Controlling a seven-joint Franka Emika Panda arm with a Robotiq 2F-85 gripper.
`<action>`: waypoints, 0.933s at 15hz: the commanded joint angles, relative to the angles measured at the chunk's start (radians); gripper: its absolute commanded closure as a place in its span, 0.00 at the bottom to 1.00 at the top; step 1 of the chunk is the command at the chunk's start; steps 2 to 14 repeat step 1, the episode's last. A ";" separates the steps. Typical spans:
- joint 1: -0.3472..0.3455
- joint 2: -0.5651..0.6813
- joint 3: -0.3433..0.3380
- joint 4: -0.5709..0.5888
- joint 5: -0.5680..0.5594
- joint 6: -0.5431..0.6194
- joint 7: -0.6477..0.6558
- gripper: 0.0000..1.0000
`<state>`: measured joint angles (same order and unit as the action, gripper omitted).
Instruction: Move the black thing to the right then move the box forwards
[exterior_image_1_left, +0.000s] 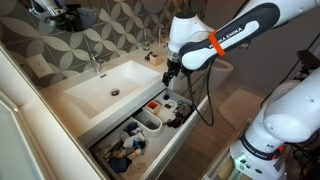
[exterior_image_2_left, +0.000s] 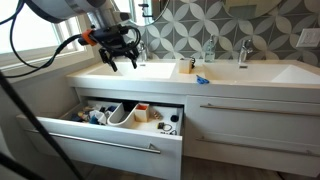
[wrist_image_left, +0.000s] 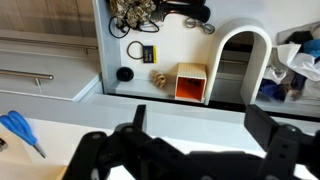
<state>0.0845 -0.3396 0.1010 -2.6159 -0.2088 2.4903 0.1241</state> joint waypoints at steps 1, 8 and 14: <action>-0.012 -0.004 0.013 -0.003 0.008 -0.001 -0.006 0.00; -0.012 -0.004 0.013 -0.003 0.008 -0.001 -0.006 0.00; -0.012 -0.004 0.013 -0.003 0.008 -0.001 -0.006 0.00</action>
